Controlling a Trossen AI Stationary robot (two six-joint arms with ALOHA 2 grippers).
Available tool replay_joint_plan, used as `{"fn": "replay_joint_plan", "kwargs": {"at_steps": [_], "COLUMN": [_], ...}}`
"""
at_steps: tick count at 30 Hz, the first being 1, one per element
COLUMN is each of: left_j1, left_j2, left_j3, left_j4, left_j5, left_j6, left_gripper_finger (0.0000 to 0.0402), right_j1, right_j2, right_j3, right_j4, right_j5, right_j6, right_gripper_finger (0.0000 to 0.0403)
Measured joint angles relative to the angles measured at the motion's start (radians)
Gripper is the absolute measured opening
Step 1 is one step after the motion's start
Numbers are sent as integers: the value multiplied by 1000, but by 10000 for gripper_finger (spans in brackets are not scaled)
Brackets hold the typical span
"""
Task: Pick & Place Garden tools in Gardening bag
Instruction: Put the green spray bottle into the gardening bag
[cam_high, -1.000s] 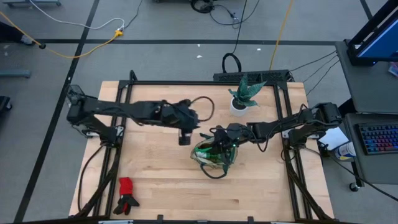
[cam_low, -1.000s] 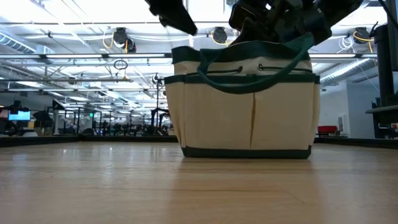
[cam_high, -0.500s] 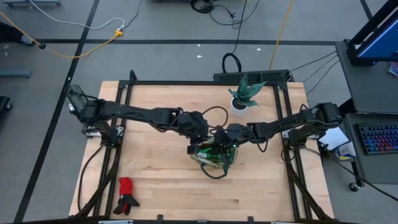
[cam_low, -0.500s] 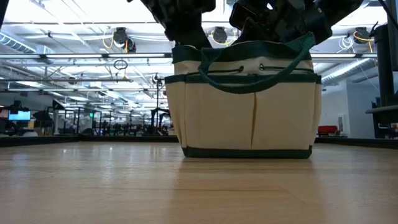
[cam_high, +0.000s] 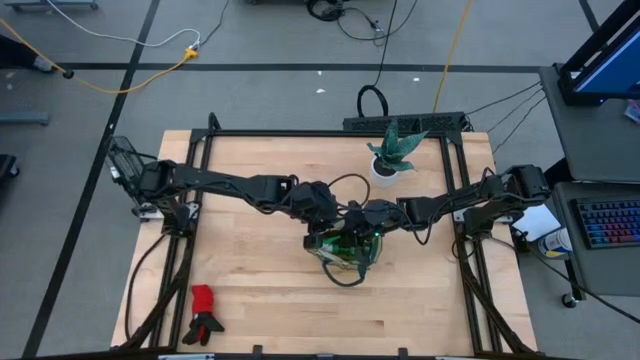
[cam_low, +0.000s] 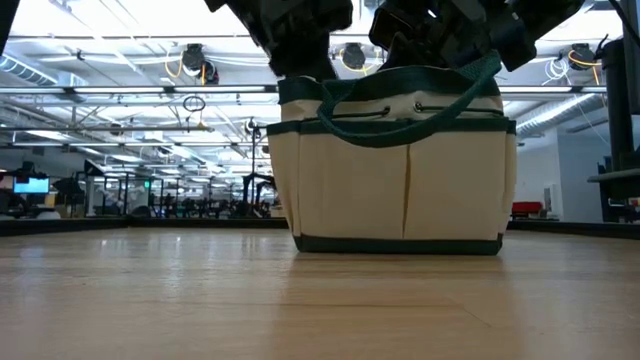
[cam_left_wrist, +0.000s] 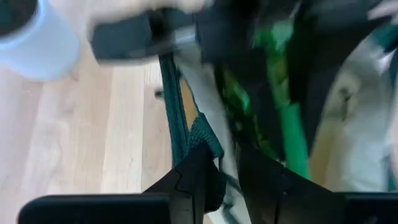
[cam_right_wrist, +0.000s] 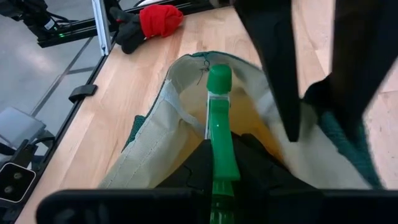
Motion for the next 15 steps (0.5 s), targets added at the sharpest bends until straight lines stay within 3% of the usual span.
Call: {"fn": "replay_joint_plan", "kwargs": {"at_steps": [8, 13, 15], "left_j1": [5, 6, 7], "left_j2": [28, 32, 31], "left_j3": [-1, -1, -1], "left_j4": [0, 1, 8], "left_j5": [-30, -66, -92], "left_j6": [26, 40, 51], "left_gripper_finger": [84, 17, 10], "right_j1": [0, 0, 0], "right_j2": [0, 0, 0], "right_j3": [0, 0, 0], "right_j4": [-8, -9, -9], "right_j5": [0, 1, 1], "right_j6": [0, 0, 0], "right_gripper_finger": [31, 38, 38]}}
